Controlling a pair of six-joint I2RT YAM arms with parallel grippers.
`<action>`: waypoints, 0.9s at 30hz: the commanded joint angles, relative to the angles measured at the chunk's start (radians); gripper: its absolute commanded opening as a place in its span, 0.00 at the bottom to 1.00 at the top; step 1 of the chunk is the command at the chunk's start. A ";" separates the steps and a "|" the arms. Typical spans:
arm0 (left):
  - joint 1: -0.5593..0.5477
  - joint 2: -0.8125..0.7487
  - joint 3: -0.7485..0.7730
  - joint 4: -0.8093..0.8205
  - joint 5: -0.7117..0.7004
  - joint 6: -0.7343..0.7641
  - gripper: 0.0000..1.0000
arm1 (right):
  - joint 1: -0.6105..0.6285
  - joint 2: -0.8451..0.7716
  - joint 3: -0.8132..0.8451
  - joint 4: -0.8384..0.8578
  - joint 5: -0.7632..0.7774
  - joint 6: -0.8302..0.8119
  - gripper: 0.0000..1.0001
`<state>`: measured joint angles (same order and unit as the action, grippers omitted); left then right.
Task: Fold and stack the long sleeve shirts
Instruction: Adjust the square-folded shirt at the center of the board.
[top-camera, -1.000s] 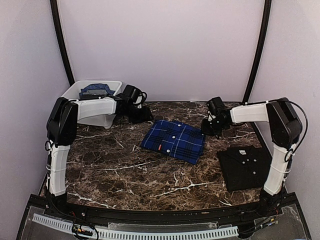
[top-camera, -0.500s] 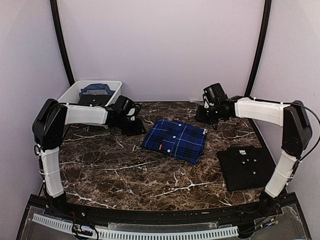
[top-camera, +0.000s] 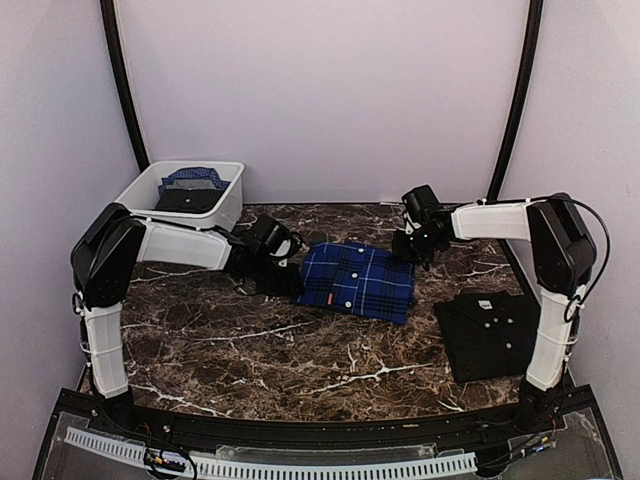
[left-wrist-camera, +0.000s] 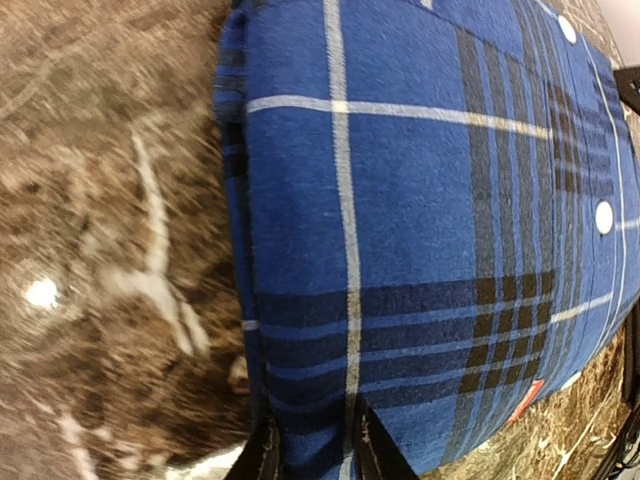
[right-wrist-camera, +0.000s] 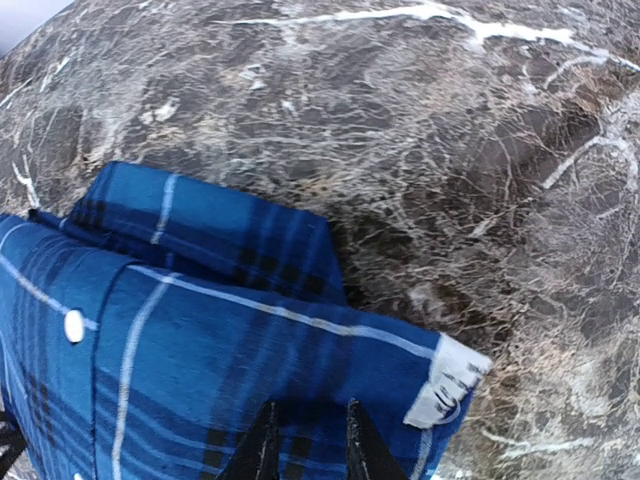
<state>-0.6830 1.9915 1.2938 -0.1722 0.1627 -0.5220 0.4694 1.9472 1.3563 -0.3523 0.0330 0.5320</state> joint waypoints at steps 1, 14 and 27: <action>-0.064 -0.019 -0.034 0.011 0.003 -0.048 0.23 | -0.033 0.025 -0.032 0.044 -0.028 -0.026 0.21; -0.156 -0.162 0.038 -0.122 -0.165 -0.111 0.24 | -0.039 -0.020 0.095 -0.075 0.015 -0.121 0.22; -0.094 0.083 0.347 -0.045 -0.166 0.001 0.24 | 0.062 -0.189 -0.078 -0.053 -0.017 -0.054 0.24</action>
<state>-0.7895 1.9961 1.5822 -0.2554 0.0021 -0.5747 0.5236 1.7870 1.3617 -0.4213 0.0368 0.4412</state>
